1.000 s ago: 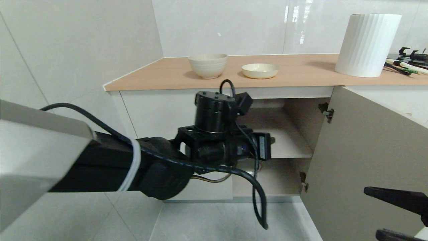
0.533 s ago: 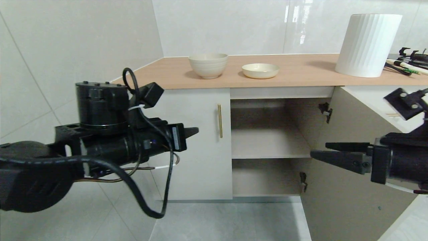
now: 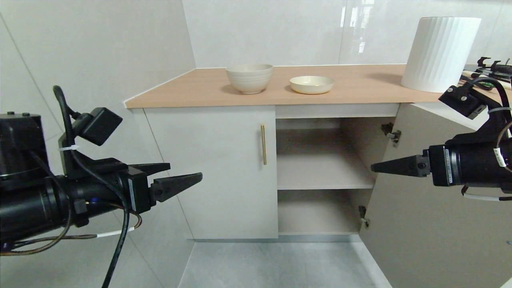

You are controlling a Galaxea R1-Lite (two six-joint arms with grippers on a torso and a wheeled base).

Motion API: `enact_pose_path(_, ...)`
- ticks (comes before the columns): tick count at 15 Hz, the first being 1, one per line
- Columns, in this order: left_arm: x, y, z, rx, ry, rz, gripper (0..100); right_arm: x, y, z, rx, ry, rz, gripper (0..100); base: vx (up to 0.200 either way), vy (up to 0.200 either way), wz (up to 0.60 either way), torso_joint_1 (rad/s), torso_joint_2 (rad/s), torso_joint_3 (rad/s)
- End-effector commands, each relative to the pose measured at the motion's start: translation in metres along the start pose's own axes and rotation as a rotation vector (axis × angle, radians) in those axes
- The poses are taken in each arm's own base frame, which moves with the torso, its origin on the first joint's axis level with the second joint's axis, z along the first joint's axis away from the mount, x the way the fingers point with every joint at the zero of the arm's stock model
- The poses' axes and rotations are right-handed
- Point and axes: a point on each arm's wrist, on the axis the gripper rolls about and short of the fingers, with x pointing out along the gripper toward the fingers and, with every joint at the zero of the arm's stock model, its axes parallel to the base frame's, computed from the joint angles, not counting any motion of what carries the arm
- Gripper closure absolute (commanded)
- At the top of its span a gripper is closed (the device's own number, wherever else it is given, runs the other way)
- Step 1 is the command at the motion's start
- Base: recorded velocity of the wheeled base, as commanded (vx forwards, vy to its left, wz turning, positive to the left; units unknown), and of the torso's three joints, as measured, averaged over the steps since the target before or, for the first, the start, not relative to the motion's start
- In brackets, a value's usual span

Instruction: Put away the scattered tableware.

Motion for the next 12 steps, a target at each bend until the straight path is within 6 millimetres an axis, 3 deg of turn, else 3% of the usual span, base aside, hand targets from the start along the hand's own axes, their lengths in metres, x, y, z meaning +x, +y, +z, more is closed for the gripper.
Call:
enact_pose_path(1, -0.007, -0.002, 0.011, -0.017, -0.015, 0.026, 0, 0.0, 0.005, 0.0, -0.01, -0.004, -0.003, 0, 0.0, 0.0, 0.0, 0.0, 0.0, 0.0)
enact_pose_path(4, -0.012, -0.004, 0.024, -0.076, 0.016, 0.096, 0, 0.0, 0.011, -0.002, -0.023, -0.011, -0.056, 0, 0.0, 0.0, 0.0, 0.0, 0.0, 0.0)
enact_pose_path(8, -0.012, -0.004, 0.024, -0.082, 0.016, 0.096, 0, 0.0, 0.013, -0.003, -0.018, -0.008, -0.053, 0, 0.0, 0.0, 0.0, 0.0, 0.0, 0.0)
enact_pose_path(12, -0.012, -0.003, 0.024, -0.085, 0.017, 0.101, 0, 0.0, 0.013, -0.003, -0.014, -0.007, -0.05, 0, 0.2, 0.0, 0.0, -0.002, 0.0, 0.0)
